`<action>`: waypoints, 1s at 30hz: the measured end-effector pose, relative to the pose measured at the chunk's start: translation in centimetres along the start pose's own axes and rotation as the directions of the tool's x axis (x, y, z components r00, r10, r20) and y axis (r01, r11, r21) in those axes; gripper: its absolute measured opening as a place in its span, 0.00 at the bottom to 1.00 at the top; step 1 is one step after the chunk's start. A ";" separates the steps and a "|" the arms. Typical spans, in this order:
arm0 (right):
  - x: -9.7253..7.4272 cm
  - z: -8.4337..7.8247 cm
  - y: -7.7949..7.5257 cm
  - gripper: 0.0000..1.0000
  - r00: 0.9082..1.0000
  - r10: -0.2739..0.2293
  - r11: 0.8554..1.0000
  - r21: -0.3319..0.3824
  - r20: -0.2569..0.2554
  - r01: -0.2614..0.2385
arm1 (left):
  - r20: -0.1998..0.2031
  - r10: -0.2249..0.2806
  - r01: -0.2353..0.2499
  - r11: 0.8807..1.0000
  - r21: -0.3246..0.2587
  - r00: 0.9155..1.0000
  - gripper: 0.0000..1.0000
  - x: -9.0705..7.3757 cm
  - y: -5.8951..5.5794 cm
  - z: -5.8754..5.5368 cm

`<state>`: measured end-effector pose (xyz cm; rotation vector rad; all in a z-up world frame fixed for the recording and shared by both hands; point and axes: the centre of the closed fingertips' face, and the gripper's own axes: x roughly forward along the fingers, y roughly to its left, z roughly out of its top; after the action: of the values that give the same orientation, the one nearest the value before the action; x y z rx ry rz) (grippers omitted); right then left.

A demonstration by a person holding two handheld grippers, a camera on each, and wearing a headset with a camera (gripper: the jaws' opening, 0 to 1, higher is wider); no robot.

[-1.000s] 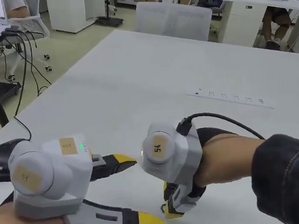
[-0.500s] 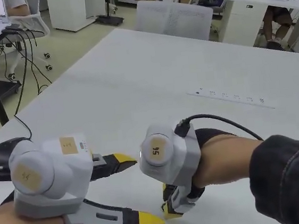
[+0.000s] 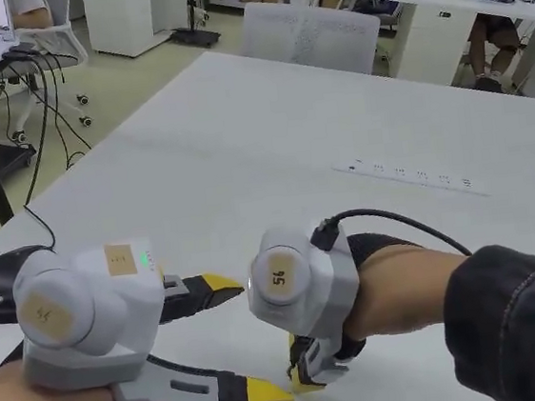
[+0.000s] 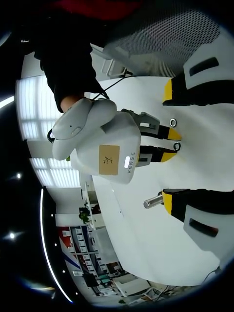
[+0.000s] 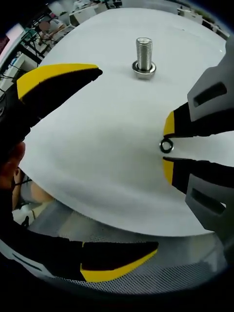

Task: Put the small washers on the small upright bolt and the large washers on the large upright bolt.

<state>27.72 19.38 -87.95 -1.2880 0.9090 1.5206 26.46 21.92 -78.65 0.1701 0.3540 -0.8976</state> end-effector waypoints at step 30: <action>0.1 0.3 -0.1 0.13 1.000 -0.002 1.000 0.014 0.015 0.002 | -0.002 -0.006 0.006 1.000 -0.007 1.000 0.68 -0.1 -0.1 -0.4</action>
<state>27.75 19.67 -87.99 -1.2659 0.9073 1.5181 26.20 22.07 -78.93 0.1633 0.3603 -0.9019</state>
